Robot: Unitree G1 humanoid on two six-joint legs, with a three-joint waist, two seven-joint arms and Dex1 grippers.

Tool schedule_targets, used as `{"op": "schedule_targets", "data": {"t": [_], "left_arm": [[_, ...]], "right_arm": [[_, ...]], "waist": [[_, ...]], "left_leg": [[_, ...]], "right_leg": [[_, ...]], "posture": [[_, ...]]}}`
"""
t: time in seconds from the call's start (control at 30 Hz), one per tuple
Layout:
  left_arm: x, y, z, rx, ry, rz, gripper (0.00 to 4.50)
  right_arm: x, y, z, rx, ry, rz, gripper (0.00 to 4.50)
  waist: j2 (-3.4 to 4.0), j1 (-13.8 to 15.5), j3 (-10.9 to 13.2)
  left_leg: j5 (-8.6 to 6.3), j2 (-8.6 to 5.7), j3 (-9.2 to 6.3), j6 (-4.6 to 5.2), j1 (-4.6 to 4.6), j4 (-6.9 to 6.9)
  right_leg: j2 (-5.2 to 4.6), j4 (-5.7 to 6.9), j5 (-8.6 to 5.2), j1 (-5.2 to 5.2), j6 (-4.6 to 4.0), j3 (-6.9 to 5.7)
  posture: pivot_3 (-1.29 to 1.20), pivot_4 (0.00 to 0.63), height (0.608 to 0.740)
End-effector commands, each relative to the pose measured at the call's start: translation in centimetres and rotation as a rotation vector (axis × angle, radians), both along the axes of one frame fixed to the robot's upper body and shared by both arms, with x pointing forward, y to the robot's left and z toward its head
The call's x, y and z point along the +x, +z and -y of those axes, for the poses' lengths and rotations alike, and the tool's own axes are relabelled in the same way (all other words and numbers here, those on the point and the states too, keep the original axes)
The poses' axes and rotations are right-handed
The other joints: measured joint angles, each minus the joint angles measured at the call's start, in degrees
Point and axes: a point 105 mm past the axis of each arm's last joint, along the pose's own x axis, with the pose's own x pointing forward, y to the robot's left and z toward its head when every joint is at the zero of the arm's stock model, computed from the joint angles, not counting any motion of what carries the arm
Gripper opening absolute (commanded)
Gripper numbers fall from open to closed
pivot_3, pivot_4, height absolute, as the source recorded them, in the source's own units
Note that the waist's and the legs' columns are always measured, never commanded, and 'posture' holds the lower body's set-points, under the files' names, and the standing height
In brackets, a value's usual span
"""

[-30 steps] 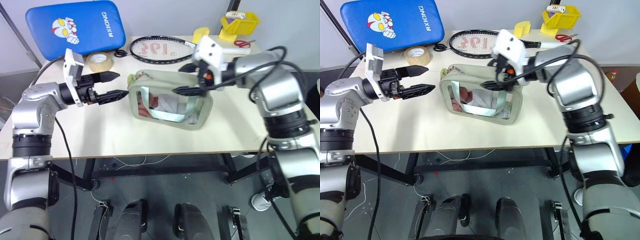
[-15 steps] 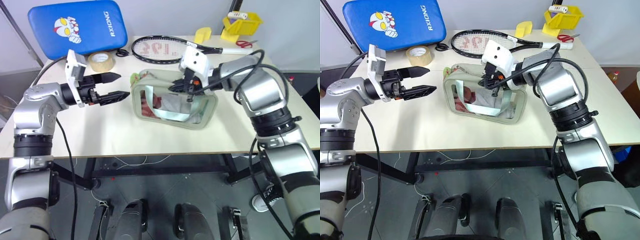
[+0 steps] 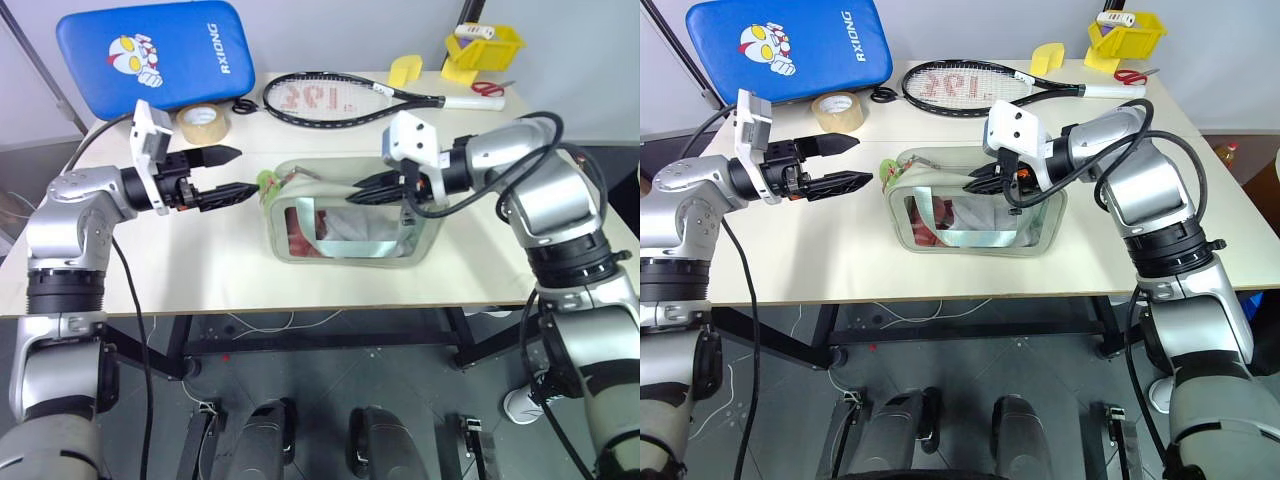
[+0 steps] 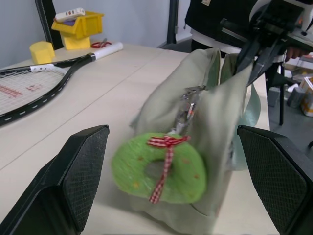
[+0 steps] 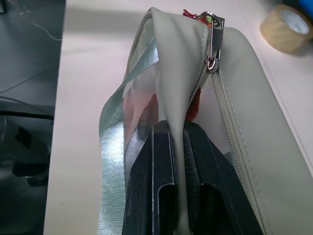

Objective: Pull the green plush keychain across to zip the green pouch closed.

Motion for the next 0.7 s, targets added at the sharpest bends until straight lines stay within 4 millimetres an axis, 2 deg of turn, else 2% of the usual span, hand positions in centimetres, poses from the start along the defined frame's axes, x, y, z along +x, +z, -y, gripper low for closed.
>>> {"op": "schedule_targets", "data": {"t": [0.03, 0.13, 0.27, 0.33, 0.37, 0.6, 0.7], "left_arm": [[-0.4, 1.0, 0.1, 0.008, -0.014, 0.047, 4.5], [-0.4, 1.0, 0.2, 0.01, -0.019, 0.046, 4.5], [-0.5, 0.9, 0.3, 0.014, -0.031, 0.042, 4.5], [-0.5, 0.8, 0.3, 0.015, -0.032, 0.036, 4.5], [-0.4, 0.6, 0.2, 0.018, -0.03, 0.03, 4.5], [-0.3, -1.1, -0.3, 0.055, -0.019, -0.021, 4.5], [0.1, -1.6, -0.3, 0.063, -0.013, -0.037, 4.5]], "right_arm": [[-0.5, 2.1, 0.5, 0.042, 0.009, 0.078, 0.08], [0.3, 1.7, 1.0, 0.041, -0.055, 0.065, 1.05], [0.0, 2.8, 2.2, 0.08, -0.115, 0.09, 3.16], [-0.9, 2.8, 3.6, 0.068, -0.134, 0.108, 4.28], [-1.3, 2.7, 4.3, 0.067, -0.15, 0.11, 4.45], [-2.3, 0.9, 8.3, 0.074, -0.308, 0.071, 4.45], [-1.9, -0.5, 8.7, 0.051, -0.349, 0.046, 3.22]], "waist": [[0.0, 0.0, 0.0], [0.0, 0.0, 0.0], [0.0, 0.2, 0.0], [0.0, 0.5, 0.0], [0.0, 0.7, 0.0], [-0.01, 1.0, 0.0], [-0.01, 1.0, 0.0]], "left_leg": [[0.0, 0.0, 0.0, 0.0, 0.0, 0.0], [0.0, 0.0, 0.01, 0.0, 0.0, 0.0], [0.0, 0.0, 0.0, 0.0, 0.0, 0.01], [0.0, 0.0, 0.0, 0.0, -0.02, 0.01], [0.0, -0.01, -0.01, 0.0, -0.02, 0.01], [-0.01, 0.02, 0.02, 0.0, 0.13, 0.01], [-0.01, 0.04, 0.02, 0.0, 0.15, 0.0]], "right_leg": [[0.0, 0.0, 0.0, 0.0, 0.0, 0.0], [0.0, 0.0, 0.0, 0.0, 0.0, 0.0], [0.0, 0.0, 0.0, 0.0, 0.0, 0.0], [0.0, -0.01, 0.0, 0.01, 0.0, 0.0], [0.0, -0.02, 0.0, 0.01, 0.0, 0.0], [-0.01, -0.06, 0.0, 0.13, -0.01, 0.01], [-0.01, -0.06, 0.0, 0.13, -0.01, 0.04]], "posture": [[0.0, 0.15, 0.74], [0.0, 0.15, 0.74], [0.0, 0.15, 0.74], [0.0, 0.15, 0.74], [0.0, 0.15, 0.74], [0.0, 0.15, 0.74], [0.0, 0.15, 0.74]]}}
